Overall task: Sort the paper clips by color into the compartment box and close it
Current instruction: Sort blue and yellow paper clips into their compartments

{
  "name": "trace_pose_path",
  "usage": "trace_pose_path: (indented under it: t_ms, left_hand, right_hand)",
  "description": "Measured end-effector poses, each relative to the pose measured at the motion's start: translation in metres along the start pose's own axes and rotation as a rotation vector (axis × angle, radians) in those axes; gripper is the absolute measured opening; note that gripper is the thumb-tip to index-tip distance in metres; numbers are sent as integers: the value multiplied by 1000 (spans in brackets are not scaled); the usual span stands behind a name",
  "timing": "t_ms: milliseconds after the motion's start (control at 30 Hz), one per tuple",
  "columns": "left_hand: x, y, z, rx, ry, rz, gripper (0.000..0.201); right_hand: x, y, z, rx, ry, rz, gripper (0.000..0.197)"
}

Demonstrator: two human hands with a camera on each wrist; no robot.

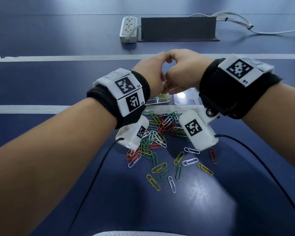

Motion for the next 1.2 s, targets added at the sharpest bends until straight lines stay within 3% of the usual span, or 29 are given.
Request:
trace_pose_path:
  t_ms: [167, 267, 400, 500, 633, 867, 1200]
  left_hand:
    - [3, 4, -5, -91, 5, 0, 69]
    - [0, 7, -1, -119, -63, -24, 54]
    - [-8, 13, 13, -86, -124, -48, 21]
    - [-21, 21, 19, 76, -45, -57, 5]
    - [-39, 35, 19, 250, 60, -37, 10]
    - [-67, 49, 19, 392, 257, 39, 7]
    - [-81, 53, 9, 423, 375, 6, 22]
  right_hand:
    - [-3, -3, 6, -17, -13, -9, 46]
    - [-5, -10, 8, -21, -31, -12, 50]
    - [-14, -11, 6, -172, -43, 76, 24]
    - [-23, -7, -5, -331, 61, 173, 14]
    - [-27, -2, -31, -599, 98, 305, 17]
    - [-31, 5, -56, -815, 160, 352, 11]
    - [-33, -4, -53, -839, 181, 305, 24]
Point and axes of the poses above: each hand's wrist, its own x-axis towards the middle knuckle, its own z-axis out of the back of the hand, y = z × x, the point moved 1 cm from there along x, towards the middle knuckle, and after that the axes turned 2 degrees about y, right-handed, at the moved point
